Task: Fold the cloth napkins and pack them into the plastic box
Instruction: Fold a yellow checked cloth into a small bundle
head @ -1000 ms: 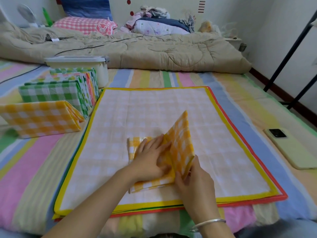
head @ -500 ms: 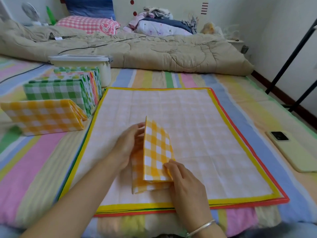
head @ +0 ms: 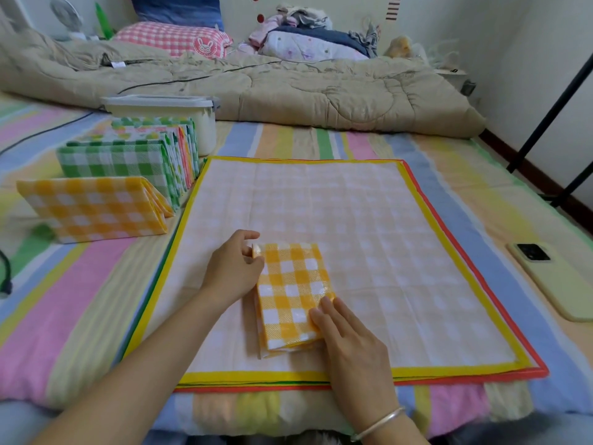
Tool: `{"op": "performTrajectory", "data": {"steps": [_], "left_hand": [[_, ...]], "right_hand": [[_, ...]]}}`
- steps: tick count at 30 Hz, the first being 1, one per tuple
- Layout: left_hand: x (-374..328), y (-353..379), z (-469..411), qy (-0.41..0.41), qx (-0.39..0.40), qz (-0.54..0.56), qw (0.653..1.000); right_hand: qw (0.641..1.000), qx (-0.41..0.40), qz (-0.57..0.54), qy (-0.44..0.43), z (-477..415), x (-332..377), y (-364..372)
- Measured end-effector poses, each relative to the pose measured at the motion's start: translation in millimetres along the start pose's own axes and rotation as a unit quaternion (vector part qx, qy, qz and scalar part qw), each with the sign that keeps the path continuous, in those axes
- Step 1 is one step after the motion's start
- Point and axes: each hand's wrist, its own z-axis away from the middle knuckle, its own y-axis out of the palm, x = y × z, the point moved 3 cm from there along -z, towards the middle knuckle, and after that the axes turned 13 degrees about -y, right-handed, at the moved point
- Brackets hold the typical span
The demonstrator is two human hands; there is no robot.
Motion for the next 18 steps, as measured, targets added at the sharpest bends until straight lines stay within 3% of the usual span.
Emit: {"op": "performTrajectory", "data": {"steps": [5, 7, 9, 11, 13, 15, 18], "left_hand": [[-2, -3, -3, -0.004, 0.043, -0.027, 0.999], [-8, -2, 5, 0.030, -0.013, -0.159, 0.987], [-13, 2, 16, 0.104, -0.113, -0.291, 0.944], [-21, 8, 30, 0.199, -0.156, -0.315, 0.915], [-26, 16, 35, 0.226, -0.091, -0.319, 0.916], [-22, 27, 36, 0.178, 0.005, -0.372, 0.911], [-11, 34, 39, 0.171, 0.030, -0.439, 0.881]], "right_hand": [[1.000, -0.009, -0.017, -0.022, 6, -6, 1], [0.999, 0.004, -0.032, -0.037, 9, -10, 0], [0.997, 0.034, -0.048, -0.056, 13, -12, -2], [0.993, 0.069, -0.063, -0.068, 17, -12, -3], [0.991, 0.096, -0.071, -0.067, 18, -13, -4], [0.988, 0.117, -0.071, -0.069, 15, -13, -4], [0.985, 0.130, -0.087, -0.077, 9, -14, -10]]}}
